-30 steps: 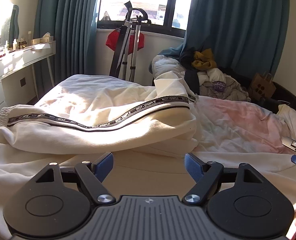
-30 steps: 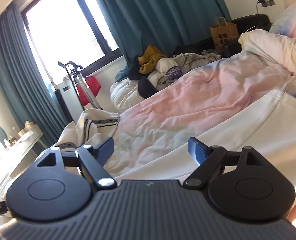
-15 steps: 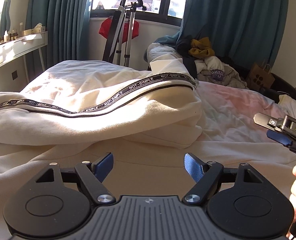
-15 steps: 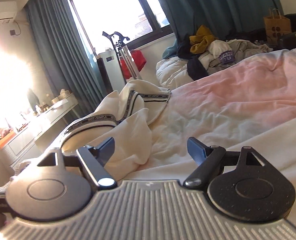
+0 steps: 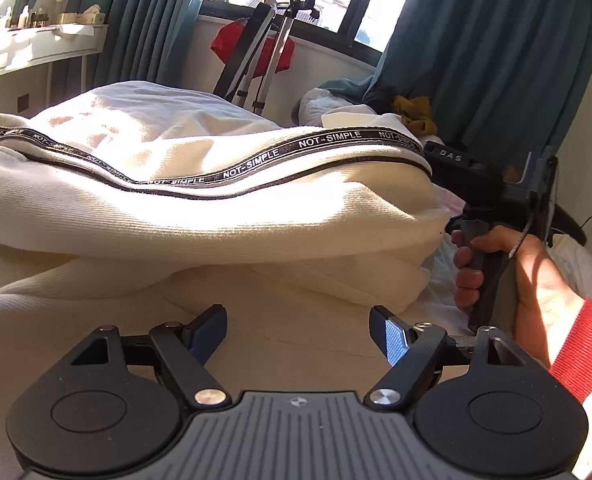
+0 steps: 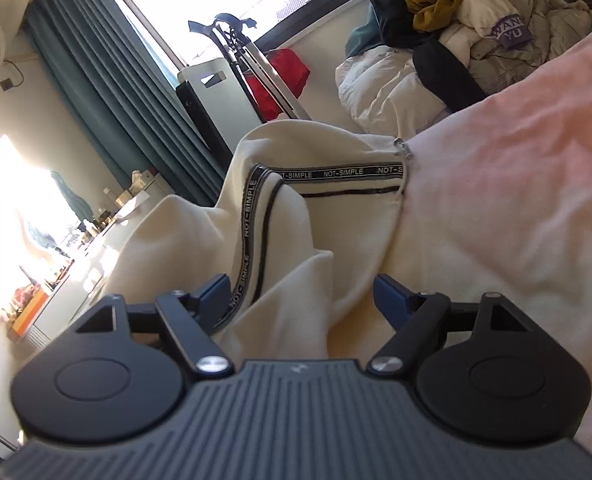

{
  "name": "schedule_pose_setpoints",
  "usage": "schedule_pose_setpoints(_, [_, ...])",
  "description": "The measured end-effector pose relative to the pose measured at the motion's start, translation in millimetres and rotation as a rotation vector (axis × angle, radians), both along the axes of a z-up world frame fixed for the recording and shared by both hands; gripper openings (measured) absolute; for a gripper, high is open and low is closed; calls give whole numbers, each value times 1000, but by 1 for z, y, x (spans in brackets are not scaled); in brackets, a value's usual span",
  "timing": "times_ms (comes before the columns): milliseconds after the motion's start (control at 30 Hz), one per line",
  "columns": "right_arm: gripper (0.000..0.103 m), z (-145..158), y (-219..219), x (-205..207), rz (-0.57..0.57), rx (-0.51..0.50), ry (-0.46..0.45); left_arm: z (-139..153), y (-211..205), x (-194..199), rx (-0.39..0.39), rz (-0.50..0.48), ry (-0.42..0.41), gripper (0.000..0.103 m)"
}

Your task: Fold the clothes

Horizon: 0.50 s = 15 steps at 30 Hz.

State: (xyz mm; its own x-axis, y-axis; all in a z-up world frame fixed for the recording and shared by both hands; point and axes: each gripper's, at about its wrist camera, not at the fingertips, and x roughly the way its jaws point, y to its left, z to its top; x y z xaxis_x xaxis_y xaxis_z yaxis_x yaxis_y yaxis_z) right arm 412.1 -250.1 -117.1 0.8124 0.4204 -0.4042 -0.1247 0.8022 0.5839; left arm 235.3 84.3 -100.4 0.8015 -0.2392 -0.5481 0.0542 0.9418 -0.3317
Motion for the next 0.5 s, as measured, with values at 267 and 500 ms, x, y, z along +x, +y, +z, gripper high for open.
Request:
schedule_pose_setpoints(267, [13, 49, 16, -14, -100, -162, -55, 8, 23, 5, -30, -11, -95, 80])
schedule_pose_setpoints(500, [12, 140, -34, -67, -256, -292, -191, 23, 37, 0, -45, 31, -120, 79])
